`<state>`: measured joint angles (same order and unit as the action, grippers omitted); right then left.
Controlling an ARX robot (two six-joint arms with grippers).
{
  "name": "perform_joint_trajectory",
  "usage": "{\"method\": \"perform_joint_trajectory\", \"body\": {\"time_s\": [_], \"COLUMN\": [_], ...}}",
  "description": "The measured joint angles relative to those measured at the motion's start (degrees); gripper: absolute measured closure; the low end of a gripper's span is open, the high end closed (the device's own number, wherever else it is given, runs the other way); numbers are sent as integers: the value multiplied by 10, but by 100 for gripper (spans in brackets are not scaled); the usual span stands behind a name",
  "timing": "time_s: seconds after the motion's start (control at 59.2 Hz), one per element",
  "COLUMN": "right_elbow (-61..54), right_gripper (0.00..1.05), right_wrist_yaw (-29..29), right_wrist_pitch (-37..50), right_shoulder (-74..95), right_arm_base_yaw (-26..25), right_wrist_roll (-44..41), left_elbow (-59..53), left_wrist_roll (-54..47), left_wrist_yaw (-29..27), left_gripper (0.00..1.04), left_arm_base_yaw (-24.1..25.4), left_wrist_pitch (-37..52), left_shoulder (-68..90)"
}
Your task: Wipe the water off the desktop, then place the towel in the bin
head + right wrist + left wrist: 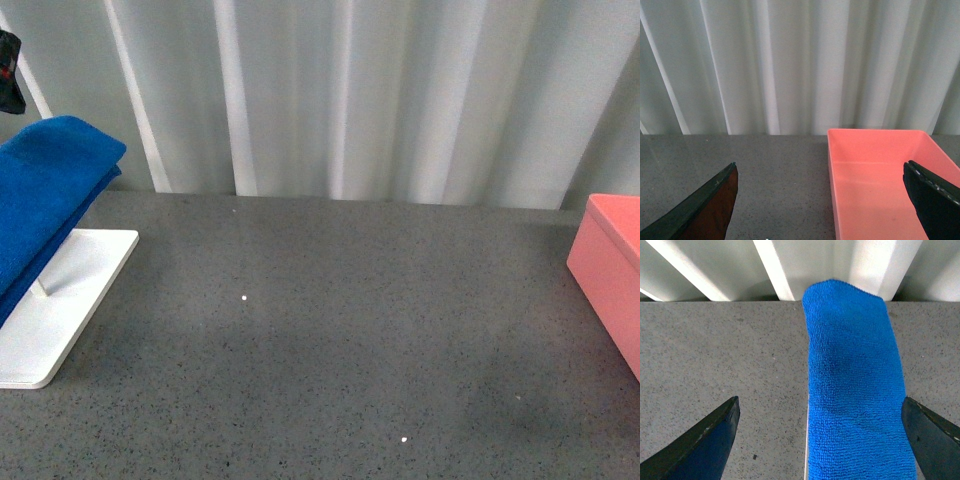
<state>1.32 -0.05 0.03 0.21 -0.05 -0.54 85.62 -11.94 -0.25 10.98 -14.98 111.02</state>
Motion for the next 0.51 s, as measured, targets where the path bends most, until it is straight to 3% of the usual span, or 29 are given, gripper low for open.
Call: {"method": "perform_joint_trajectory", "body": {"time_s": [0.507], "right_elbow": [0], "right_gripper": [7], "right_wrist_yaw": [0], "right_wrist_pitch": [0], "right_shoulder": [0], "right_arm_base_yaw": [0], "right_wrist_roll": [0], "left_elbow": [-5], "left_wrist_roll": [-18], "left_wrist_yaw": [-15], "left_gripper": [7], "left_arm_base_yaw": [-21], "left_wrist_pitch": [25], "left_shoulder": [55]}}
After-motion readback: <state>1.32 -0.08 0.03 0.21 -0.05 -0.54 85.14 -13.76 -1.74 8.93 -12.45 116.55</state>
